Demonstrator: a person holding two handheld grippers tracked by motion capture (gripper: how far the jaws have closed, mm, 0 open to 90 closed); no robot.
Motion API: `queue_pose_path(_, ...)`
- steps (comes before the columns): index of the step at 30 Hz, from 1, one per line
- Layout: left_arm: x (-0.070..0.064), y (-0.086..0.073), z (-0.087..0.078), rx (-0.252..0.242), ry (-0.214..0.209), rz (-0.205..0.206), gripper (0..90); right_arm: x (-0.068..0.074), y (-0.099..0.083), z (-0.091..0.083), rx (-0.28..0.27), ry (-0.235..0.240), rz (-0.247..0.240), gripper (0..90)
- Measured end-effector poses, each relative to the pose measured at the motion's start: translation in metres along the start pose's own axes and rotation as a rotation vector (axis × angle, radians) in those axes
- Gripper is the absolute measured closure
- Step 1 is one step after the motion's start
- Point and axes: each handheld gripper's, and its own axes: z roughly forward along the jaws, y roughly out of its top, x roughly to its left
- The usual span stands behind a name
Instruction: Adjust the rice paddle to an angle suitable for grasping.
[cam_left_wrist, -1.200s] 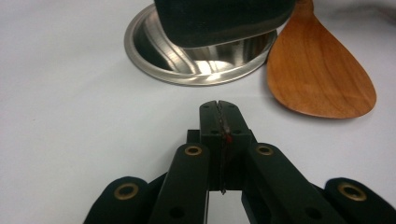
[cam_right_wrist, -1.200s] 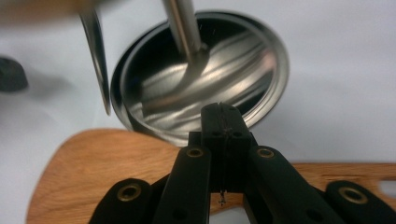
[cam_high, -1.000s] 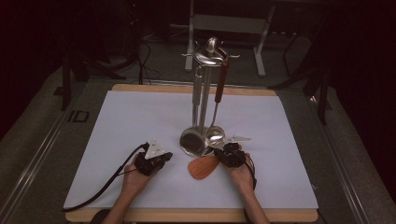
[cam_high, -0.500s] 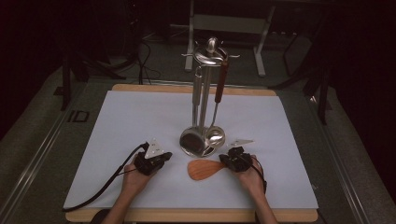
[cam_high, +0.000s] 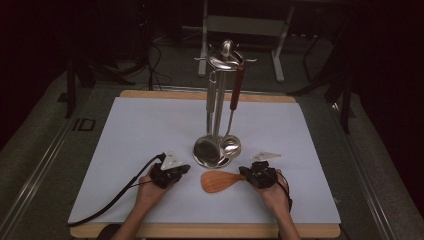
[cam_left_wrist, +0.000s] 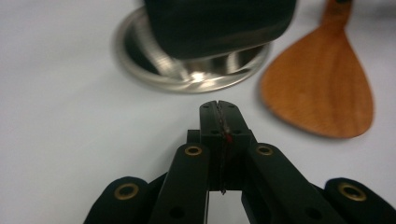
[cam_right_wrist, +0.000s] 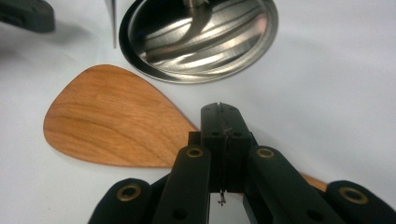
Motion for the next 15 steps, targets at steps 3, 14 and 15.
queue_pose_path(3,-0.008,0.008,0.014,0.023,-0.011,0.025,90.0,-0.004,-0.003,-0.006,-0.01,-0.012,0.01,90.0)
queue_pose_path(14,-0.011,0.011,0.031,0.064,-0.065,0.022,90.0,-0.006,-0.017,-0.019,0.011,-0.032,0.028,90.0)
queue_pose_path(15,-0.012,0.011,0.031,0.065,-0.077,0.023,90.0,-0.006,-0.019,-0.019,0.017,-0.034,0.027,90.0)
